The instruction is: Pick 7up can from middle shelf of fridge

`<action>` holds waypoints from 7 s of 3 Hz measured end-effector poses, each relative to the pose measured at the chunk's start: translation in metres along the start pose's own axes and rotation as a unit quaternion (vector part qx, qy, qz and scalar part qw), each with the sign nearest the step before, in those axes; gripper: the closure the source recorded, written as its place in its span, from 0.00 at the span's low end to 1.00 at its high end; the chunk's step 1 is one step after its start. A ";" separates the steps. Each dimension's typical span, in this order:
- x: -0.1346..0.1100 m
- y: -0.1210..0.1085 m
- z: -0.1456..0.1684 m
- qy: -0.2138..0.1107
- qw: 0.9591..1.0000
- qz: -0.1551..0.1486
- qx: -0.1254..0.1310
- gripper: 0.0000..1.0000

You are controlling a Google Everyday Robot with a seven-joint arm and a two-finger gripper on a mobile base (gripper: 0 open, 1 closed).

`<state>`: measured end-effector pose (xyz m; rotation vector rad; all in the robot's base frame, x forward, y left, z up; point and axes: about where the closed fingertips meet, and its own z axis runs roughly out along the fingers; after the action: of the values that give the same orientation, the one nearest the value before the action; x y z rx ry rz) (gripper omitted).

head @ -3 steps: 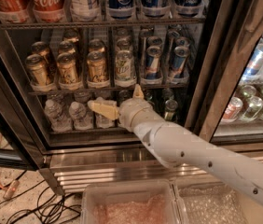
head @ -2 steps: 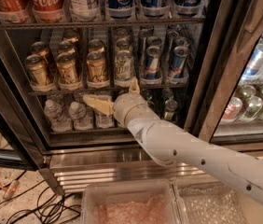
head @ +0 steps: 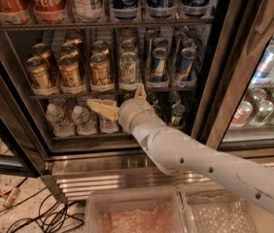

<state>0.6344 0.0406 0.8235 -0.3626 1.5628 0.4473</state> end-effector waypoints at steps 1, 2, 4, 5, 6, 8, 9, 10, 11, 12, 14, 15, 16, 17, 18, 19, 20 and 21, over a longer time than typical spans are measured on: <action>0.002 -0.007 -0.002 -0.013 1.000 0.008 0.018 0.00; -0.003 -0.016 -0.004 -0.033 0.999 0.002 0.035 0.00; -0.009 -0.020 0.000 -0.049 0.997 -0.024 0.051 0.12; -0.010 -0.024 0.005 -0.053 0.996 -0.034 0.060 0.12; -0.009 -0.034 0.011 -0.054 0.995 -0.042 0.075 0.13; -0.007 -0.053 0.016 -0.054 0.992 -0.043 0.102 0.24; -0.005 -0.063 0.019 -0.054 0.991 -0.044 0.115 0.24; -0.008 -0.072 0.026 -0.060 0.989 -0.047 0.123 0.25; -0.012 -0.076 0.035 -0.068 0.989 -0.050 0.124 0.25; -0.017 -0.079 0.044 -0.076 0.988 -0.052 0.122 0.27; -0.020 -0.085 0.059 -0.086 0.988 -0.053 0.119 0.46; -0.019 -0.085 0.061 -0.086 0.988 -0.051 0.118 0.69; -0.018 -0.085 0.061 -0.086 0.988 -0.051 0.118 0.93; -0.026 -0.083 0.061 -0.096 0.988 -0.051 0.113 1.00; -0.043 -0.081 0.058 -0.116 0.986 -0.052 0.107 1.00; -0.063 -0.081 0.053 -0.139 0.983 -0.056 0.103 1.00; -0.074 -0.080 0.037 -0.147 0.982 -0.062 0.099 1.00; -0.077 -0.074 0.011 -0.138 0.984 -0.057 0.093 1.00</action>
Offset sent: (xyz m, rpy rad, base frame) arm 0.0063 -0.0276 0.0056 0.0395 -0.1018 -0.1187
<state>0.6840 -0.0215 0.8958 -0.2341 1.2941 0.2481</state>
